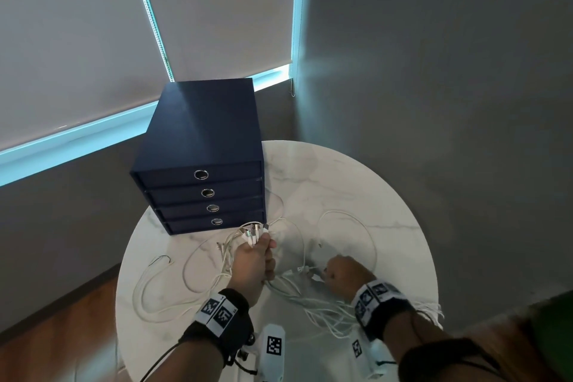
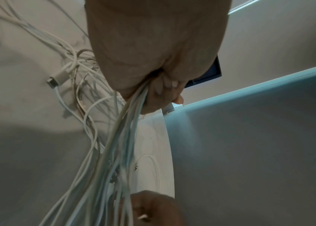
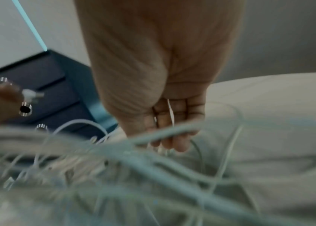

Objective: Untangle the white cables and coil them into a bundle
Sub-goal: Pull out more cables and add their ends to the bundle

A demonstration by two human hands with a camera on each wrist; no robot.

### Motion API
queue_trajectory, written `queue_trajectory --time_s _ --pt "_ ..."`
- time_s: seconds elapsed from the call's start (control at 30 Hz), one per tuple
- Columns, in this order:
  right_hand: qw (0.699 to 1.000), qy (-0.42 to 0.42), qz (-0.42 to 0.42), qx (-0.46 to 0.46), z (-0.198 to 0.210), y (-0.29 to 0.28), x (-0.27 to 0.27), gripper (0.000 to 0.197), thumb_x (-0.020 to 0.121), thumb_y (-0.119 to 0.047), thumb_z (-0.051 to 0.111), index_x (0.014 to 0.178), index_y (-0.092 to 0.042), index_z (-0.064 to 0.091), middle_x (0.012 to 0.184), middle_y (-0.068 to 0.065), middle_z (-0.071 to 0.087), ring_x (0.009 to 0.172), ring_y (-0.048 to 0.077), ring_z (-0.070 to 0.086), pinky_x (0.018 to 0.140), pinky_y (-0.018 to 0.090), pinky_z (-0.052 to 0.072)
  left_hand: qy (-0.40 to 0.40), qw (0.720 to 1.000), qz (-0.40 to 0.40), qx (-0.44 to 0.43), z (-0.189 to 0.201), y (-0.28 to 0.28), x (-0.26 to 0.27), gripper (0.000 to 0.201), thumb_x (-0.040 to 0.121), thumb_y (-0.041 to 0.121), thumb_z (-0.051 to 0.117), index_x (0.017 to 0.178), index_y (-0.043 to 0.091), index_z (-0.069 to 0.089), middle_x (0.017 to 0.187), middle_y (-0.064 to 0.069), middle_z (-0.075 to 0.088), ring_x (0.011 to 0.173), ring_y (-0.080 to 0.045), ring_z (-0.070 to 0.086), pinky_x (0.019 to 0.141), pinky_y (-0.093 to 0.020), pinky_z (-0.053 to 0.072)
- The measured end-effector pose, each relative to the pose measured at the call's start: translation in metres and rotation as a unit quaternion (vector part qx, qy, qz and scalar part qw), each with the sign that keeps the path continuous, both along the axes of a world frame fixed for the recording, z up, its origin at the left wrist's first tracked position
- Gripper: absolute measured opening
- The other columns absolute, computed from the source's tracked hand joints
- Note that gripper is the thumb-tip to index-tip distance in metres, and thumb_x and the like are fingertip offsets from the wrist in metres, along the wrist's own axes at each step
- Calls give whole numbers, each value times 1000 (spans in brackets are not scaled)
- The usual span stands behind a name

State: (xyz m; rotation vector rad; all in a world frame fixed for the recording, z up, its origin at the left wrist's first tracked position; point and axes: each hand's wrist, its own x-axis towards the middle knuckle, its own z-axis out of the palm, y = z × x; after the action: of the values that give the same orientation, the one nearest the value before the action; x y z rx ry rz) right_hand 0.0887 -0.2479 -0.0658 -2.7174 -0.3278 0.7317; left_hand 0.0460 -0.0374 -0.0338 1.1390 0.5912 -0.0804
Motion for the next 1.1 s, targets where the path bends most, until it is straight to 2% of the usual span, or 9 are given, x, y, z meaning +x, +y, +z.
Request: queue_trajectory --time_s 0.13,0.3,0.43,0.6,0.7,0.8,0.87,1.0,1.1 --pt "999 -13 -39 -8 -34 7 -15 32 92 -39 55 112 -15 62 122 9 62 112 27 60 92 30 46 -10 1000 2 10 1 3 -2 31 104 23 50 79 9 61 55 3 29 44 -11 25 40 -21 23" --pt "989 -22 -120 80 -7 13 -5 10 83 -28 60 77 -22 55 90 3 64 81 19 61 70 27 47 -22 1000 -8 10 2 5 -5 29 103 24 53 81 7 62 57 2 28 45 -11 26 41 -22 23" --pt "960 -58 -133 241 29 24 12 19 83 -10 64 72 -26 62 69 -9 66 64 7 60 65 30 53 -19 1000 -10 0 4 1 -1 29 103 24 54 83 5 64 57 2 32 43 -10 26 39 -21 23" --pt "932 -52 -64 353 73 45 18 21 90 -3 62 100 -18 74 66 -20 66 57 -9 57 60 9 42 -37 999 20 20 14 0 7 28 99 26 61 93 4 76 74 -4 58 42 -10 27 42 -24 23" --pt "932 -44 -32 358 85 53 20 23 90 -6 61 96 -23 75 75 -11 71 64 -5 62 64 14 46 -52 996 -4 72 22 -3 10 24 96 30 66 96 11 79 61 -7 39 41 -11 26 48 -28 24" --pt "935 -55 -6 350 93 60 19 28 90 -8 61 77 -31 70 79 -3 73 75 5 67 75 24 53 -41 989 -34 136 28 -7 13 46 96 35 66 92 -11 68 42 5 32 36 -11 30 49 -27 30" --pt "930 -72 -17 360 96 62 21 21 88 -8 63 82 -26 72 79 -2 73 73 6 67 75 25 55 -38 984 -54 164 31 -7 15 43 97 35 64 88 -7 63 39 7 33 34 -11 32 46 -25 33" --pt "930 -90 -50 353 101 59 29 18 87 -12 68 102 -21 73 80 -8 68 77 5 65 81 26 55 -59 983 -93 145 32 -5 14 30 100 30 60 84 5 68 48 4 31 39 -10 26 40 -22 27" --pt "952 -140 -18 272 110 48 41 20 89 -9 61 101 -19 74 84 -11 66 78 4 62 82 26 53 -76 988 -82 106 30 1 8 27 101 26 59 82 9 68 65 -2 50 43 -9 29 41 -22 26"
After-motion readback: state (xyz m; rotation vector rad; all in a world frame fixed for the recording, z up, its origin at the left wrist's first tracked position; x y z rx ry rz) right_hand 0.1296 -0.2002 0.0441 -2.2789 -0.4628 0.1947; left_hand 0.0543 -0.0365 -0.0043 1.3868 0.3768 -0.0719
